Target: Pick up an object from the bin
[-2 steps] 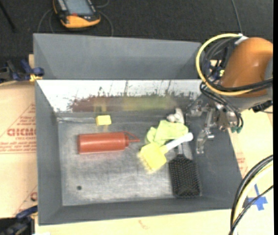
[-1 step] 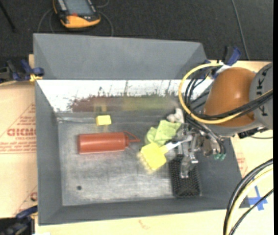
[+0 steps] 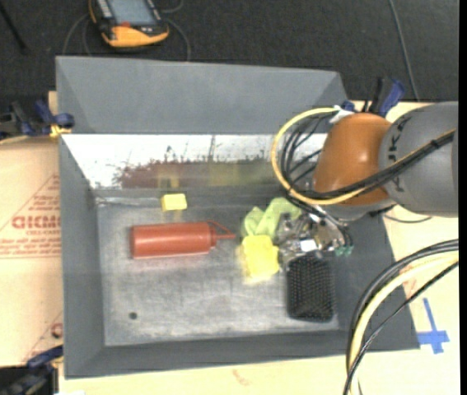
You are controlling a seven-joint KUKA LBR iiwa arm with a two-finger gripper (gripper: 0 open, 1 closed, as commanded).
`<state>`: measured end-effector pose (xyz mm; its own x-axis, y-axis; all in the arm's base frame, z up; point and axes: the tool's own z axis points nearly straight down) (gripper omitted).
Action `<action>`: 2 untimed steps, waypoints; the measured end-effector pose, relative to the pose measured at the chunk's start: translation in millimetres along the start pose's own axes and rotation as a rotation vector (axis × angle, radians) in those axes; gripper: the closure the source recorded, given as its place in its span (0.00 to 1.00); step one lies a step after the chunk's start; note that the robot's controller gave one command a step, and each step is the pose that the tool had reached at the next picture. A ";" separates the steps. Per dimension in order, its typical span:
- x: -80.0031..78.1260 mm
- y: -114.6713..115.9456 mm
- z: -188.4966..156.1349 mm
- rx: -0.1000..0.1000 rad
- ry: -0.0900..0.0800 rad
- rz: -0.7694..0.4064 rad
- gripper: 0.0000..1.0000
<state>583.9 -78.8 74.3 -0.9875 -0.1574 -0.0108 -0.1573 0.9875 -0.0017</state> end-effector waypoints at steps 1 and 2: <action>0.0 0.0 0.0 0.000 0.000 -0.001 1.00; 11.1 16.4 -190.6 -0.001 0.010 -0.027 1.00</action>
Offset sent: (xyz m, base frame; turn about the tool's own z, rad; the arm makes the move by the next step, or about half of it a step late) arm -0.0170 0.0173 0.2054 -0.0314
